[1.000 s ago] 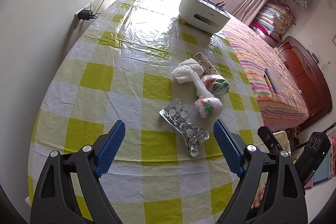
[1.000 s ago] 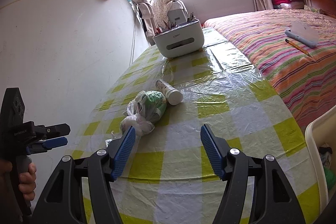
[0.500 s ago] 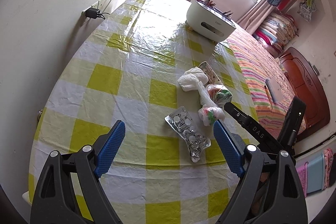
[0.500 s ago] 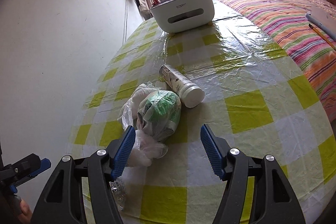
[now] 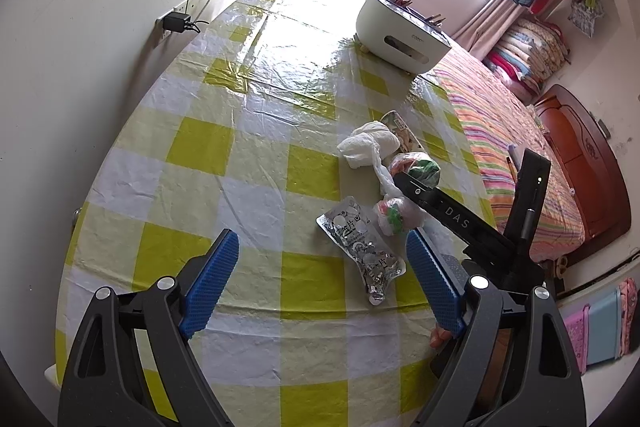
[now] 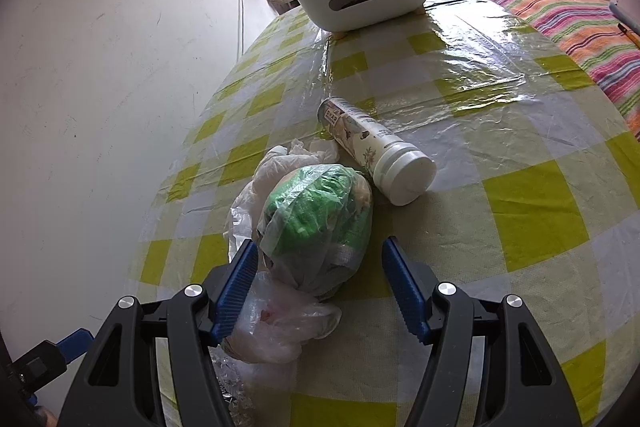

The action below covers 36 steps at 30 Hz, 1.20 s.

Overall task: Collect trash
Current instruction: 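Grasp the white-and-green plastic bag with the right tool while the left tool grasps the silver blister pack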

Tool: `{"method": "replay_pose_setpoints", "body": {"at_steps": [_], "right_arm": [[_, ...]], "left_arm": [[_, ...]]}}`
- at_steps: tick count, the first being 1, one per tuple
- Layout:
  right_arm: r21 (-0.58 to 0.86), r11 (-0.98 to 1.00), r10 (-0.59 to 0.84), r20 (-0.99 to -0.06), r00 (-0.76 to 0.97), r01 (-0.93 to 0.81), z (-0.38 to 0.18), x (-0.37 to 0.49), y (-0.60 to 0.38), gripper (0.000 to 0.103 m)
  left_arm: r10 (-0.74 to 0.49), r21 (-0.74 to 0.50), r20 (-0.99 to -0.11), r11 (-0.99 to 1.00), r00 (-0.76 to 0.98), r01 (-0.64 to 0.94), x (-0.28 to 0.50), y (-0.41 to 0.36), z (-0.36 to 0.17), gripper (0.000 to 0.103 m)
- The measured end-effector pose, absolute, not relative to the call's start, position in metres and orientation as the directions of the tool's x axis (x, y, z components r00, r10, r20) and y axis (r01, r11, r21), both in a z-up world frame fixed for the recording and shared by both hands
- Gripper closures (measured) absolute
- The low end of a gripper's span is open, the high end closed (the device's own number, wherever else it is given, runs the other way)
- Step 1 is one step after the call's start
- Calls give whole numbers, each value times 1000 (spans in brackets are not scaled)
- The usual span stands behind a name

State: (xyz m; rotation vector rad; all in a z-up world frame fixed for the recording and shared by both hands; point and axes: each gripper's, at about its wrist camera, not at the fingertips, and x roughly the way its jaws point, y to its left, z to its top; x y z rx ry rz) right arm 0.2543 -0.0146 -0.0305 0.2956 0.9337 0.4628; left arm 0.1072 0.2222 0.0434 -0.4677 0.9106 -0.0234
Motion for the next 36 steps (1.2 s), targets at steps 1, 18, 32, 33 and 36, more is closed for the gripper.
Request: {"method": "replay_pose_setpoints", "body": {"at_steps": [1,18,32,33,36], "right_arm": [[431,860,510,-701,499,-274,-30,255,-13,41],[343,848,528,-617,583,-404,17,198,-89,63],[500,785,610,-518,599,-366,19,180,-145,63],[504,783,611,-515,601,-364,19,179,-148,63],[517,778,615,-509,602,-357,17,177,-156,63]], "left_arm": [[-214,-397,-757,901,617,-175,108,221,43,18],[-219,-349,-823,923,524,-162,124,188,24,18],[-201,-358,-898,851,391,-384,159,148,5,18],[-183,-337,-909,851,374,-403,162,145,3,18],[-133,-277,-935,853,330,-443,171,138,-3,18]]}}
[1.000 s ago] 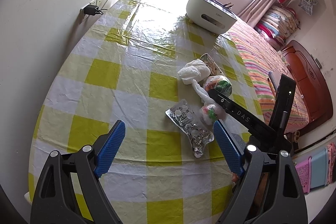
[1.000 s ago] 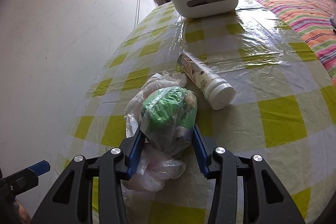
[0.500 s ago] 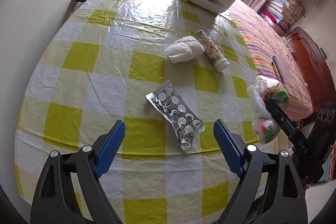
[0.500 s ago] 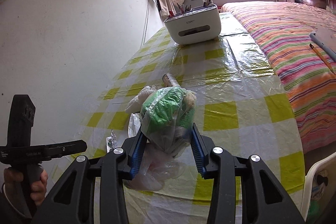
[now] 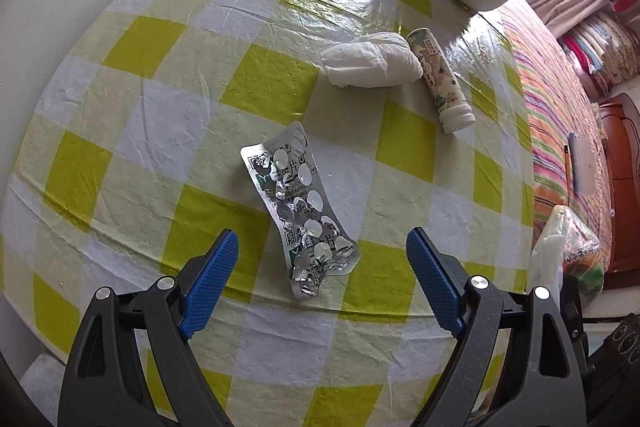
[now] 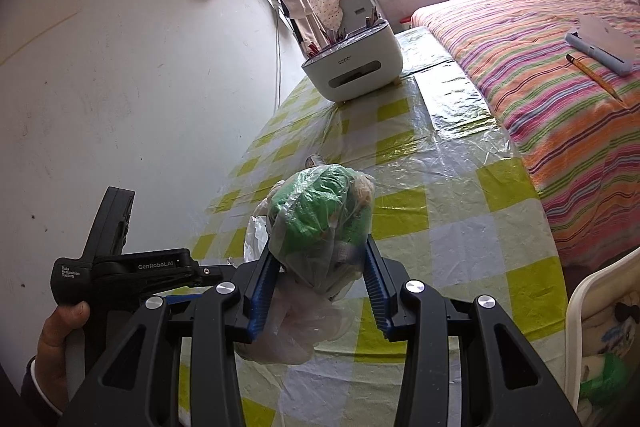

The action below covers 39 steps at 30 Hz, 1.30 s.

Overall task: Collect trash
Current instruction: 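Grasp the white-and-green plastic bag with the right tool while the left tool grasps the silver blister pack, then carry the plastic bag with the right tool into the bin while the left tool carries the blister pack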

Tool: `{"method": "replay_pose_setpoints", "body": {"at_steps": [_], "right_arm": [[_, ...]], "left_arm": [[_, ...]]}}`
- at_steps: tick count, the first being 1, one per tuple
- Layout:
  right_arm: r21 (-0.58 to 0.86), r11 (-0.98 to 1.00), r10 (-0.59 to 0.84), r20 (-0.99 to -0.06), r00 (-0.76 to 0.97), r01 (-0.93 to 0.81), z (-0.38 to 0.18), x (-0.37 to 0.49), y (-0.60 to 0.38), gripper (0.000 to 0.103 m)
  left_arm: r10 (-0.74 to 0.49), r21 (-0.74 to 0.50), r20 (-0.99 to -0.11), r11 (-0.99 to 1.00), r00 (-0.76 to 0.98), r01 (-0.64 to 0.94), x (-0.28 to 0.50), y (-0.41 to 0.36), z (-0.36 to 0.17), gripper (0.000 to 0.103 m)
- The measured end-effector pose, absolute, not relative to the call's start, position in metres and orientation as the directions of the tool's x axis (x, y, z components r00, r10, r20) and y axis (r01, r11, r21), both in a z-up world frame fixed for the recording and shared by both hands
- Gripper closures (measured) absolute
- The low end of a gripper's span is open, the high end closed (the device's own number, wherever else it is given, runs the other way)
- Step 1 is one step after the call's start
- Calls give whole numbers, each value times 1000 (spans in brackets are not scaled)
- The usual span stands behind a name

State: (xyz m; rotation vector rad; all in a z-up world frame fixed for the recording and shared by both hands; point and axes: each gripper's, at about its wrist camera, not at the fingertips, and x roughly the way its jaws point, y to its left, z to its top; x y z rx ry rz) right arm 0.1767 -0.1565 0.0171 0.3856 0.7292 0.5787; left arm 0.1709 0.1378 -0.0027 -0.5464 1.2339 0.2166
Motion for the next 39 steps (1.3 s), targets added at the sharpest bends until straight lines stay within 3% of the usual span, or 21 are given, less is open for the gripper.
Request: {"method": "replay_pose_setpoints", "body": {"at_steps": [5,15,17,19,22,23,26,39], "right_arm": [[535,771,617,-491,615,-346,19,172,-171,63],[583,741,635,-447,630,-333,20,160,-193,63],[588,739,636,-445,630,-330,19,158,-196,63],[590,738,635,-444,632,-327,19,157,-198,63],[592,738,633,-441,636,-324,19,156,-201,63],[592,738,632,-440,638,-323,19,156,-202,63],[593,740,627,-436,645,-318,19,155,-205,63],[559,765,598,-431,676,-321,20,145,-209,63]], "left_arm": [[-57,-186,-962,854,269,-486,180,136,-16,18],[-43,-197,-950,852,310,-485,181,150,-17,20],[-28,-184,-949,859,315,-478,181,149,-16,27],[-22,-175,-947,871,321,-458,182,149,-14,51],[-54,-193,-945,888,322,-417,182,148,-13,69],[-72,-205,-944,891,321,-404,182,147,-13,71],[-119,-239,-938,901,325,-362,178,141,-12,73],[-116,-203,-904,964,412,-174,172,89,6,73]]}}
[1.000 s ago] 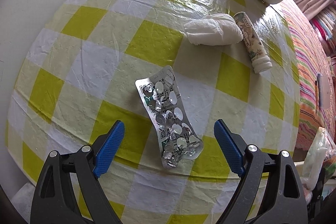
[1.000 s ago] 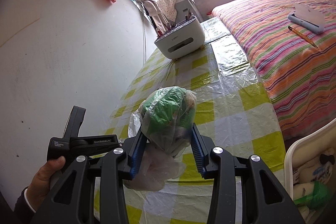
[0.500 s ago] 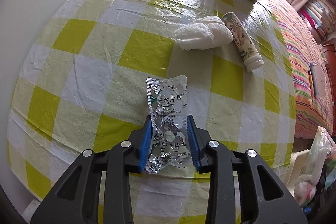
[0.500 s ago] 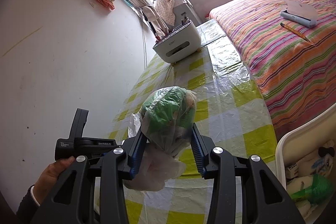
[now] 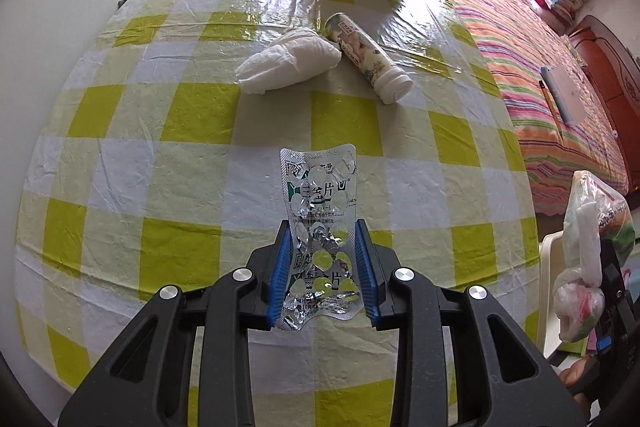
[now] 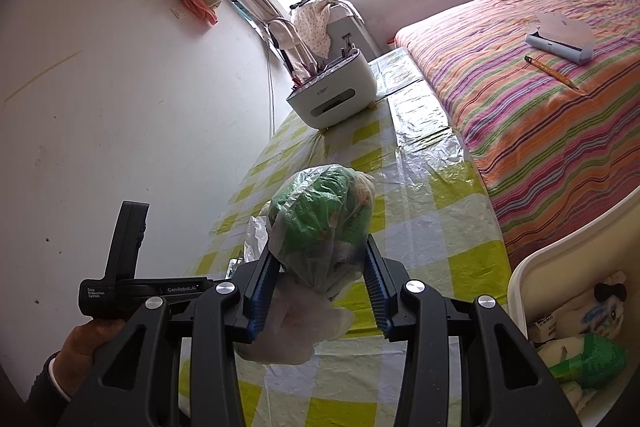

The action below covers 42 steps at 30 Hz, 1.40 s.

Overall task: Collect trash
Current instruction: 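Carry the plastic bag with the right tool into the bin while the left tool carries the blister pack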

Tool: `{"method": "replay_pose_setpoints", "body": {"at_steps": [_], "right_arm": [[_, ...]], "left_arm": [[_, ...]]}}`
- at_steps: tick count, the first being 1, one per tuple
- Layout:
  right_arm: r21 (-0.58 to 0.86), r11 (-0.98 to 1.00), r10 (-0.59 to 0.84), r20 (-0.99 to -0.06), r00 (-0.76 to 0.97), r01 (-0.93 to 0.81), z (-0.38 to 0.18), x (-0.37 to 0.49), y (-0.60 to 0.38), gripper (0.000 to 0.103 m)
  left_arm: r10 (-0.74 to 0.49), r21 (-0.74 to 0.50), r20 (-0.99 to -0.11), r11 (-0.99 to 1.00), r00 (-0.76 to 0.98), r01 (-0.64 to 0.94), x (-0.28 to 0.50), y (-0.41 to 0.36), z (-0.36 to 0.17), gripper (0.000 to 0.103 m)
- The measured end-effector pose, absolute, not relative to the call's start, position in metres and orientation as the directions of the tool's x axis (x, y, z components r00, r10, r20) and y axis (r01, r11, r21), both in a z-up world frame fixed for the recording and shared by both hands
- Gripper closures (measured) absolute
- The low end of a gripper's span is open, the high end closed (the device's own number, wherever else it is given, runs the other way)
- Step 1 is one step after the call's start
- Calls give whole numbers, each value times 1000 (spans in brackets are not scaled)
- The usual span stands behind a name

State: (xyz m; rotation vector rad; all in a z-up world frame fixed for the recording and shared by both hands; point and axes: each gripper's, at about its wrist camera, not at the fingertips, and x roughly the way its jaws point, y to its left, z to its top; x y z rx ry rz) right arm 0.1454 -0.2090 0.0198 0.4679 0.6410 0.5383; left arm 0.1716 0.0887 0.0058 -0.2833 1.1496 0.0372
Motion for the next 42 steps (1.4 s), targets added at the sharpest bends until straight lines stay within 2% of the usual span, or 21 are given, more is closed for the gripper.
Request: {"method": "replay_pose_setpoints", "body": {"at_steps": [7,14,29,42], "right_arm": [[535,785,564,-406,719,-313,23,132,-217,63],[558,783,534,-377,757,-274,25,126,-238,63],[557,800,459,-326,826,-225,33,107,-271,63],[578,798,399,-294,869,-171,32,88,-301,63]], "left_arm": [[-182,-260,-886,957,426,-131,155,79,10,73],[-208,-263,-860,963,465,-56,142,54,15,73],[-321,-330,-707,938,630,108,106,18,47,73],[-425,-377,-682,902,595,211,83,-15,40,73]]}}
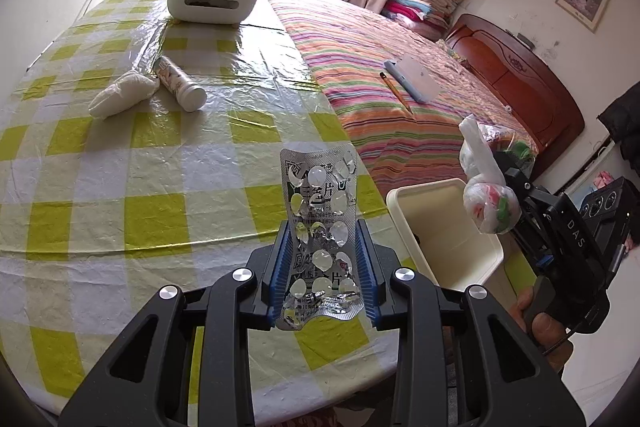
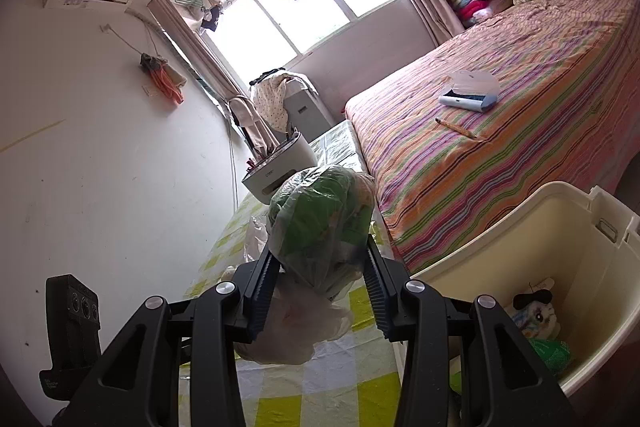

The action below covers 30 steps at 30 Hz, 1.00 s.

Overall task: Collect trash
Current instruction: 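Carry the plastic bag with the right tool into the bin while the left tool carries the blister pack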

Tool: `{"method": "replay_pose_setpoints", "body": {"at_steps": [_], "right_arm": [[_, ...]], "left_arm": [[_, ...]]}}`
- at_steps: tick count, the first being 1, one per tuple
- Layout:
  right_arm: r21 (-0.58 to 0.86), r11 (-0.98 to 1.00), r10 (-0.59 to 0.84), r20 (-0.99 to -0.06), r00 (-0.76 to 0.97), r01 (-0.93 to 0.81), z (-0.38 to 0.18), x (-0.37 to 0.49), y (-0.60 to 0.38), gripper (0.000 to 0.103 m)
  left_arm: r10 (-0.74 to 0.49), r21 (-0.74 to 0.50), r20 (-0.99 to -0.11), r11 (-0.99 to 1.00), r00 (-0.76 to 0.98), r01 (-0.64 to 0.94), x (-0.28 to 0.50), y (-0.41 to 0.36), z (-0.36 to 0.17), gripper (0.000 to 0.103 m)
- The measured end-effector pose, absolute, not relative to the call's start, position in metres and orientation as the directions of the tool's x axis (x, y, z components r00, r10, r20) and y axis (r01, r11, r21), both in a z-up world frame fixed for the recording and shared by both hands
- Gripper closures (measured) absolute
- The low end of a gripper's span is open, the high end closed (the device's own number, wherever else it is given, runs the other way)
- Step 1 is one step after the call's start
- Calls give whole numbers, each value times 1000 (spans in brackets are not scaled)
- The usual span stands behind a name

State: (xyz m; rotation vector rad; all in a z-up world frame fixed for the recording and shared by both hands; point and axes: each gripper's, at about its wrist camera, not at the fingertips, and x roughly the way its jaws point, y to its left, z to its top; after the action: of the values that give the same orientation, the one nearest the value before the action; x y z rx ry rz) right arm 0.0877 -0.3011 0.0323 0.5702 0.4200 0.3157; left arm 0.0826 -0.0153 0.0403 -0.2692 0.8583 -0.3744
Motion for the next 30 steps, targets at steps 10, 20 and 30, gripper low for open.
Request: {"method": "replay_pose_setpoints", "body": {"at_steps": [10,20,30], "right_arm": [[545,831,306,-289,907,-107,30,67,-323,63],[549,835,249,-324,913,-32,18,63,-350,63],[559,827,188,-381,905,64,2,64,-375,61]], "left_arm": [[-495,-379,-655,869,571,319,57,-57,40,73],[-530,-391,-654,848,540,359,49,-79,34,73],[-550,-379,-644,833,531,403,44,-99,29,72]]}}
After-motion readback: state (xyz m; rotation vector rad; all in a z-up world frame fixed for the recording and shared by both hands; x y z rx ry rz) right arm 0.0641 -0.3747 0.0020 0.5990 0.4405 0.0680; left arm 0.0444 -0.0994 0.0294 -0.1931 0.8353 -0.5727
